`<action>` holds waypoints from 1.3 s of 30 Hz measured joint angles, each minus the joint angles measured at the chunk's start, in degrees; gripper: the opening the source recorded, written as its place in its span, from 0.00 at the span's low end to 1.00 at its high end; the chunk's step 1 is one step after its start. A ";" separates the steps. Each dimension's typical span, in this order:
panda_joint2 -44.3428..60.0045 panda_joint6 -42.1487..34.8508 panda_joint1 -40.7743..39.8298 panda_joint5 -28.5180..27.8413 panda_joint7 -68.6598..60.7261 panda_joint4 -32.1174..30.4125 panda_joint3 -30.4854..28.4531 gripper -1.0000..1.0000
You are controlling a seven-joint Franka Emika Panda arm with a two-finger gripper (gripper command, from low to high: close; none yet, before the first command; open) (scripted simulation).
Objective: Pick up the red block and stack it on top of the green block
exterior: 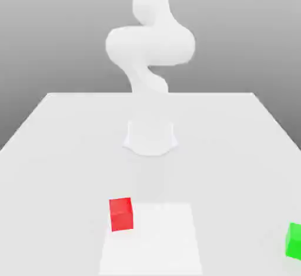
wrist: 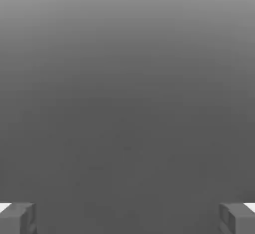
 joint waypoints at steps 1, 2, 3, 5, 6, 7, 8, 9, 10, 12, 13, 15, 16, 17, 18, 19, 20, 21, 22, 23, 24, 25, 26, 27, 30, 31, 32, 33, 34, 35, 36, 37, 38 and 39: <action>1.88 1.17 -1.52 -0.43 3.13 -1.22 1.23 0.50; 3.69 2.29 -2.95 -0.85 6.14 -2.40 2.35 0.50; 5.48 3.38 -4.34 -1.24 9.06 -3.54 3.40 0.50; 9.04 5.54 -6.98 -2.03 14.84 -5.81 5.29 0.50; 10.82 6.61 -8.25 -2.41 17.71 -6.93 6.15 0.50; 12.60 7.68 -9.51 -2.77 20.56 -8.06 6.96 0.50; 14.38 8.75 -10.72 -3.12 23.40 -9.18 7.72 0.50; 16.17 9.81 -11.91 -3.45 26.21 -10.30 8.42 0.50; 17.95 10.88 -13.03 -3.77 29.03 -11.42 9.04 0.50; 21.49 13.02 -15.12 -4.32 34.58 -13.67 10.08 0.50; 23.25 14.09 -16.05 -4.55 37.32 -14.79 10.47 0.50; 26.73 16.21 -17.52 -4.90 42.72 -17.03 10.85 0.50; 28.43 17.31 -18.22 -4.90 45.29 -18.16 11.01 0.50; 30.10 18.41 -18.80 -4.78 47.78 -19.29 11.08 0.50; 31.74 19.51 -19.31 -4.50 50.15 -20.42 11.11 0.50; 33.34 20.61 -19.73 -4.03 52.39 -21.56 11.10 0.50; 34.89 21.71 -20.02 -3.34 54.47 -22.70 11.03 0.50; 36.40 22.82 -20.19 -2.36 56.35 -23.83 10.90 0.50; 37.85 23.92 -20.37 -1.04 57.98 -24.97 10.81 0.50; 39.19 24.97 -20.44 0.30 59.26 -25.90 10.77 0.50; 40.35 25.92 -20.57 0.68 60.15 -26.23 10.74 0.50; 41.46 26.84 -20.70 0.52 60.87 -26.27 10.72 0.50; 42.55 27.75 -20.75 0.04 61.54 -26.16 10.61 0.50; 43.65 28.67 -20.78 -0.66 62.22 -26.00 10.48 0.50; 47.12 31.55 -20.17 -3.47 64.46 -25.43 9.25 0.50; 48.33 32.55 -19.74 -4.56 65.26 -25.25 8.59 0.50; 49.55 33.56 -19.22 -5.67 66.07 -25.09 7.80 0.50; 50.80 34.58 -18.56 -6.76 66.86 -24.94 6.87 0.50; 52.06 35.62 -17.74 -7.76 67.56 -24.81 5.80 0.50; 53.33 36.67 -16.88 -8.75 68.24 -24.70 4.69 0.50; 54.60 37.75 -15.78 -9.32 68.60 -24.62 3.43 0.00; 54.60 37.75 -15.78 -9.32 68.60 -24.62 3.43 0.00; 54.60 37.77 -15.78 -9.32 68.60 -24.62 3.43 0.00; 54.60 37.81 -15.78 -9.33 68.61 -24.62 3.43 0.00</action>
